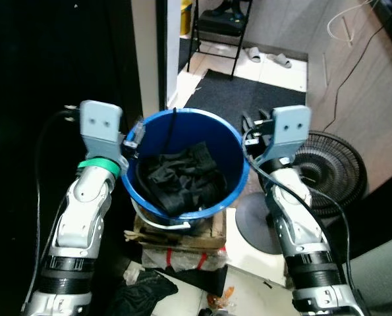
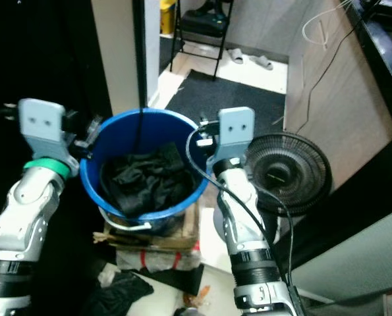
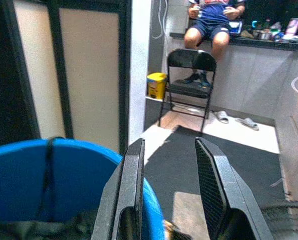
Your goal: Clothes washing
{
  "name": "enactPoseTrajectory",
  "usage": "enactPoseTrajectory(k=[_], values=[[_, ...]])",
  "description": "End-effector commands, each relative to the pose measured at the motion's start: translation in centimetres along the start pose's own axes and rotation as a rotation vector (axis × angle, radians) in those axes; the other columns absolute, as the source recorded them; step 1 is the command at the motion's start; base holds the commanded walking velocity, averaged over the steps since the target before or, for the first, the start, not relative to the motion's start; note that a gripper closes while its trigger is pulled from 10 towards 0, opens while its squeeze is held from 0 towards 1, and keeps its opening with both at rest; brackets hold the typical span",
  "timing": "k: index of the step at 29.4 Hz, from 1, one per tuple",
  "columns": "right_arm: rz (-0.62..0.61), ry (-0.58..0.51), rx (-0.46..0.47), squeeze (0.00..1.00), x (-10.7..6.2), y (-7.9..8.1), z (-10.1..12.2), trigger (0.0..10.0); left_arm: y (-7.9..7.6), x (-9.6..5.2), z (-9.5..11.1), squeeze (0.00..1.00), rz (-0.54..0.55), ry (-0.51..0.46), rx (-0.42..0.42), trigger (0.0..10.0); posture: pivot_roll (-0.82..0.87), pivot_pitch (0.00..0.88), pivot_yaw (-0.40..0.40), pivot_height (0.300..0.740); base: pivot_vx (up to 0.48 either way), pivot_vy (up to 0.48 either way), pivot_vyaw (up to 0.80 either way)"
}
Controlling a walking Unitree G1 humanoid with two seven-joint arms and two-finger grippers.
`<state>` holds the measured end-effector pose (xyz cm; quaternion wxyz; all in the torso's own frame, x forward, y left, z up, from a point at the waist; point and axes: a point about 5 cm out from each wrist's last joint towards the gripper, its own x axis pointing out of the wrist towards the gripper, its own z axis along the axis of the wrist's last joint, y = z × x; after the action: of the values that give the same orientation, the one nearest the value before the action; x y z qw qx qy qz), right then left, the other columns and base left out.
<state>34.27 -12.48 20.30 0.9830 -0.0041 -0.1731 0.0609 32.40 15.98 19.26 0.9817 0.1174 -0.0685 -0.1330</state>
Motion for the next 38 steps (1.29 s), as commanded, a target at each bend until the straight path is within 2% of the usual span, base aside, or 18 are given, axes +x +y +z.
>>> enactPoseTrajectory(k=[1, 6, 11, 13, 14, 15, 17, 18, 23, 28, 38], values=[[-0.007, 0.017, -0.006, 0.0, -0.2, -0.3, -0.5, 10.0, -0.5, -0.3, -0.8, 0.0, -0.057, 0.042, 0.017, 10.0, 0.0, 0.031, -0.016, 0.74, 0.0, 0.0, 0.0], [-0.025, 0.018, -0.014, 0.0, -0.1, -1.0, -0.5, 10.0, -1.0, -1.1, -2.1, 0.0, -0.111, 0.135, 0.03, 10.0, 0.01, 0.037, -0.016, 0.74, 0.0, 0.0, 0.0], [-0.022, 0.016, -0.015, 0.0, 0.0, -0.9, -0.4, 10.0, -0.4, -1.4, -3.2, 0.0, -0.103, 0.229, 0.057, 10.0, 0.01, 0.037, -0.018, 0.74, 0.0, 0.0, 0.0], [-0.02, 0.015, -0.013, 0.0, -0.1, -0.9, -0.4, 10.0, -0.6, -3.2, -3.1, 0.0, -0.285, 0.265, 0.074, 10.0, 0.01, 0.043, -0.016, 0.74, 0.0, 0.0, 0.0], [-0.02, 0.015, -0.013, 0.0, -0.1, -0.9, -0.4, 10.0, -0.6, -3.2, -3.1, 0.0, -0.285, 0.265, 0.074, 10.0, 0.01, 0.043, -0.016, 0.74, 0.0, 0.0, 0.0], [-0.021, 0.015, -0.012, 0.0, -0.1, -0.9, -0.4, 10.0, -0.7, -4.2, -2.9, 0.0, -0.365, 0.274, 0.066, 10.0, 0.02, 0.045, -0.015, 0.74, 0.0, 0.0, 0.0], [-0.021, 0.015, -0.012, 0.0, -0.1, -0.9, -0.4, 10.0, -0.7, -4.2, -2.9, 0.0, -0.365, 0.274, 0.066, 10.0, 0.02, 0.045, -0.015, 0.74, 0.0, 0.0, 0.0], [-0.021, 0.015, -0.011, 0.0, -0.1, -0.9, -0.4, 10.0, -0.8, -4.9, -2.8, 0.0, -0.414, 0.278, 0.058, 10.0, 0.02, 0.045, -0.015, 0.74, 0.0, 0.0, 0.0], [-0.019, 0.016, -0.006, 0.0, -0.2, -0.8, -0.5, 10.0, -0.8, -5.6, -2.6, 0.0, -0.439, 0.278, 0.061, 10.0, 0.02, 0.049, -0.016, 0.74, 0.0, 0.0, 0.0], [-0.001, 0.016, 0.005, 0.0, -0.2, -0.3, -0.5, 10.0, -0.6, -7.4, -3.3, 0.0, -0.448, 0.333, 0.076, 10.0, 0.03, 0.051, -0.021, 0.74, 0.0, 0.0, 0.0], [0.004, 0.014, 0.011, 0.0, -0.1, -0.1, -0.5, 10.0, -0.6, -7.9, -4.5, 0.0, -0.448, 0.383, 0.039, 10.0, 0.03, 0.048, -0.021, 0.74, 0.0, 0.0, 0.0]])
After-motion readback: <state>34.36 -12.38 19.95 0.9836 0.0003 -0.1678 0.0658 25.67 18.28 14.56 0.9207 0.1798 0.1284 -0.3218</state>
